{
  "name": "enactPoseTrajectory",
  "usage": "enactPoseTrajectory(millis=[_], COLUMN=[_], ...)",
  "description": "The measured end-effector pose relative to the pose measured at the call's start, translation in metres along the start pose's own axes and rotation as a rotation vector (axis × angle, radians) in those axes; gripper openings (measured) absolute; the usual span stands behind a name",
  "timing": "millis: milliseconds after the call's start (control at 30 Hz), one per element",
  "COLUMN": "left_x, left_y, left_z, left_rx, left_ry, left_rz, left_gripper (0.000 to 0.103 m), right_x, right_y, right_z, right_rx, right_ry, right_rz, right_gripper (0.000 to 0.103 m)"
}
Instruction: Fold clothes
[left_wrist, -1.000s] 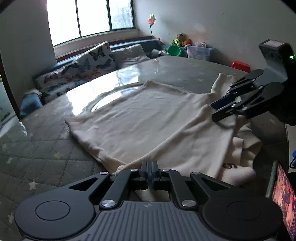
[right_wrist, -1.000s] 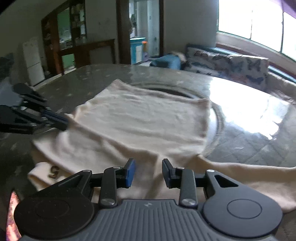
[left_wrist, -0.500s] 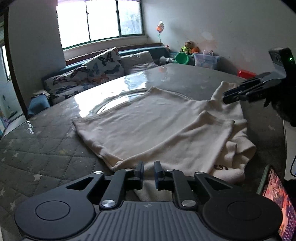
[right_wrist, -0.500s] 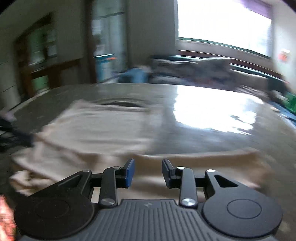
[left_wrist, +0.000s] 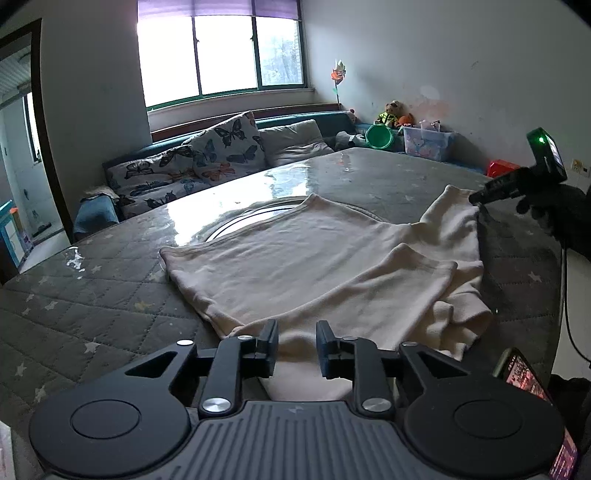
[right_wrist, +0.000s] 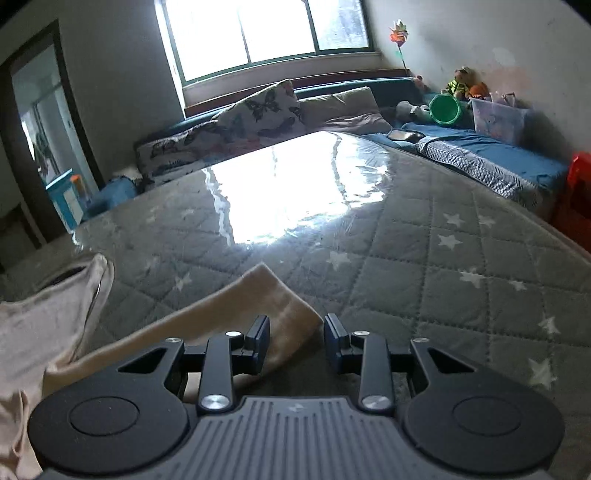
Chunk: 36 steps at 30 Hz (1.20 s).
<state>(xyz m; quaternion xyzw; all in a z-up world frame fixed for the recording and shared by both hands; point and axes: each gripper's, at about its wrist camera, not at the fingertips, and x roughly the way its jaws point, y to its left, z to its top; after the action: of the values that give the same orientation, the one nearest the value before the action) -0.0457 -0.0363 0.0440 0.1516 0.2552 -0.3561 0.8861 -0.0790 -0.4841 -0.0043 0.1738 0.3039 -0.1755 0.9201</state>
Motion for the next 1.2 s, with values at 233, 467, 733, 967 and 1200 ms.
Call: enactPoseTrajectory(millis=[233,467,733,967,1200], left_x=[-0.002,0.003,-0.002,-0.007,-0.016], left_y=[-0.003,-0.008,-0.005,0.003,0.010], left_z=[-0.001,-0.001,-0.008,-0.022,-0.030], left_rx=[-0.022,-0.024,-0.055,-0.092,-0.110], left_ry=[-0.010,-0.020,-0.041,-0.032,-0.041], left_rz=[0.006,-0.012,-0.009,0.002,0.017], left_gripper=[0.027,0.031,0.033,0.033,0.033], right_x=[-0.024,-0.080,-0.118,-0.106,-0.108], right_y=[0.006,0.065,0.177,0.251,0.205], right_z=[0.005,0.028,0.028,-0.018,-0.020], right_rx=[0.014,-0.050,-0.200,-0.387,-0.496], right_ry=[-0.076,-0.179,-0.188,-0.073,-0.117], right_rz=[0.081,0.342,0.694,0.812,0.574], right_gripper=[0.007,0.007,0.007,0.014,0.017])
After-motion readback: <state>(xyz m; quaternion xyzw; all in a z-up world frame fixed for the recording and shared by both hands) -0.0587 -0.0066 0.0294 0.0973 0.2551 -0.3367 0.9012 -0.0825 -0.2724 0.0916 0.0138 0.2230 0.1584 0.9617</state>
